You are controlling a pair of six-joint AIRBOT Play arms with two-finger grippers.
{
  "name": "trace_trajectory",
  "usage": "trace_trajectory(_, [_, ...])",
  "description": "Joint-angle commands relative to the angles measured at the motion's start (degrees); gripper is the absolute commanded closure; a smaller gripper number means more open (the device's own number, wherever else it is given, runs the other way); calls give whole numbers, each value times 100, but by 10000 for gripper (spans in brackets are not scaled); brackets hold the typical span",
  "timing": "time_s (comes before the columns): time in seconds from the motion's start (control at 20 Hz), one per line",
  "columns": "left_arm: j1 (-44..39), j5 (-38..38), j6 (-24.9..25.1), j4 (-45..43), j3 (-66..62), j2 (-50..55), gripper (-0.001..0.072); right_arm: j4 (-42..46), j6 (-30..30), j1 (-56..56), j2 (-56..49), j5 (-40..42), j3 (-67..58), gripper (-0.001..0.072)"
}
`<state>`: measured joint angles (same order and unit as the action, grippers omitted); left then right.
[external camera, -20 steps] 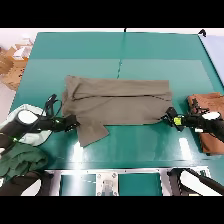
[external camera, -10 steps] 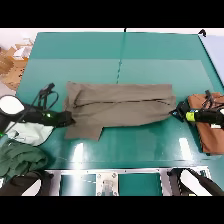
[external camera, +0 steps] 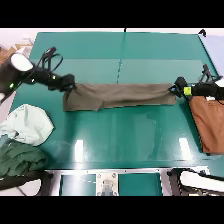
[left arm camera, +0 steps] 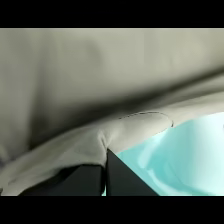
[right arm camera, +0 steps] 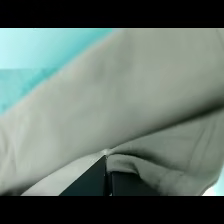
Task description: Fold the shirts.
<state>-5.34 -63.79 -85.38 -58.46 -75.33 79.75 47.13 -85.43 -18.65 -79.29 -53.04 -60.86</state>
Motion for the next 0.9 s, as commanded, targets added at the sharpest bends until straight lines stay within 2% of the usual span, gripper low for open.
trace_trajectory(0.0, [57,262,37,-26,-1327,1392,681,-289,-7,109,-1375,162,-1071,695])
trace_trajectory(0.05, [57,463,44,37,-1622,1792,680,-437,-7,131,-1768,297,-1377,694])
trace_trajectory(0.1, [57,791,28,52,-1825,2103,678,-645,-2,133,-2105,479,-1663,616])
trace_trajectory(0.15, [57,1156,-11,55,-1976,2334,674,-861,50,125,-2424,621,-2000,489])
trace_trajectory(0.2, [85,1508,-24,72,-2068,2481,428,-903,63,85,-2662,605,-2352,410])
trace_trajectory(0.25, [122,1812,-96,83,-2081,2509,95,-896,177,15,-2822,448,-2702,372])
trace_trajectory(0.3, [164,1928,-173,83,-2133,2507,-6,-866,420,-92,-2863,249,-2946,373])
trace_trajectory(0.4, [319,1775,-162,101,-2347,2487,-3,-645,831,-398,-2852,-358,-3357,368])
trace_trajectory(0.5, [457,1250,-162,105,-2640,2487,-3,-219,857,-754,-2855,-1088,-3576,218])
trace_trajectory(0.55, [501,957,-162,105,-2765,2490,-3,22,861,-898,-2865,-1419,-3576,181])
trace_trajectory(0.7, [509,474,-160,138,-2894,2490,-3,444,1172,-1134,-3071,-2216,-3574,163])
trace_trajectory(0.85, [509,262,-162,293,-2894,2490,1,450,1499,-1150,-3342,-2354,-3576,163])
